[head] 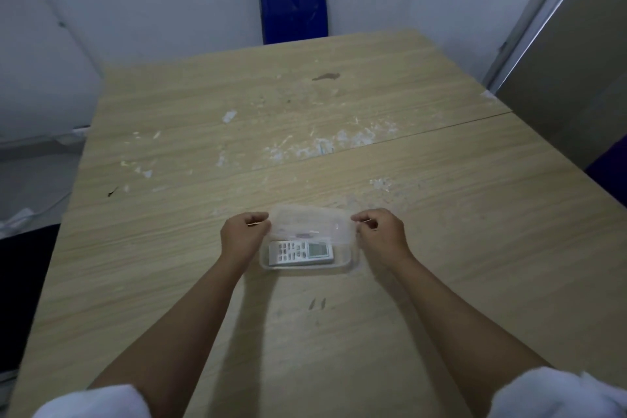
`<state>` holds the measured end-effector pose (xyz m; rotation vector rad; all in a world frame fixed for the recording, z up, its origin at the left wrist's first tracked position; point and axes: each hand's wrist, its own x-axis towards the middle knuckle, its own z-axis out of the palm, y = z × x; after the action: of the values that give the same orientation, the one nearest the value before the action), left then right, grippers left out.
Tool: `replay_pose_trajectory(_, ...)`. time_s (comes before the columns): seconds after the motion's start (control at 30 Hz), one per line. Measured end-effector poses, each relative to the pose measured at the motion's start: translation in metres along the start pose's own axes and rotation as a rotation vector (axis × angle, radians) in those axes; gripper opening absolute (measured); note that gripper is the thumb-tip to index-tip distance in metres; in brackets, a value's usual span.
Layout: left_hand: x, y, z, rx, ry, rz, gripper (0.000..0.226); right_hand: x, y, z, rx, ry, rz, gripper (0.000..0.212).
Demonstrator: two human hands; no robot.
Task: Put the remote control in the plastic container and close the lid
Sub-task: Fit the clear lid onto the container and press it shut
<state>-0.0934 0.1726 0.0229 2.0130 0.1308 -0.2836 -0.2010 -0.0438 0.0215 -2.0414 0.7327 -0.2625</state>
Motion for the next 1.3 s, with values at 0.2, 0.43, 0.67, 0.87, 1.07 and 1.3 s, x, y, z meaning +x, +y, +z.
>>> replay_pose_trajectory(0.2,-0.014,-0.016,-0.005,0.141,0.048,0.152,0.023,-0.016,0.003,0.018,0.056,0.025,0.084,0.024)
replay_pose_trajectory(0.43,-0.019,-0.023,-0.006,0.281,0.050,0.172,0.026,-0.021,0.000,0.025,-0.073,-0.005,0.069,0.037)
replay_pose_trajectory(0.67,-0.018,-0.033,-0.008,0.295,0.024,0.159,0.026,-0.023,-0.003,0.028,-0.149,-0.006,0.056,0.039)
replay_pose_trajectory(0.87,-0.011,-0.034,-0.009,0.285,-0.022,0.156,0.024,-0.024,-0.004,0.030,-0.186,-0.024,0.049,0.039)
replay_pose_trajectory(1.07,-0.003,-0.022,-0.008,0.485,-0.235,0.337,0.063,-0.024,-0.007,0.036,-0.374,-0.035,-0.074,0.041)
replay_pose_trajectory(1.3,0.001,-0.018,0.003,0.753,-0.476,0.537,0.089,-0.016,-0.010,0.062,-0.614,-0.300,-0.190,0.067)
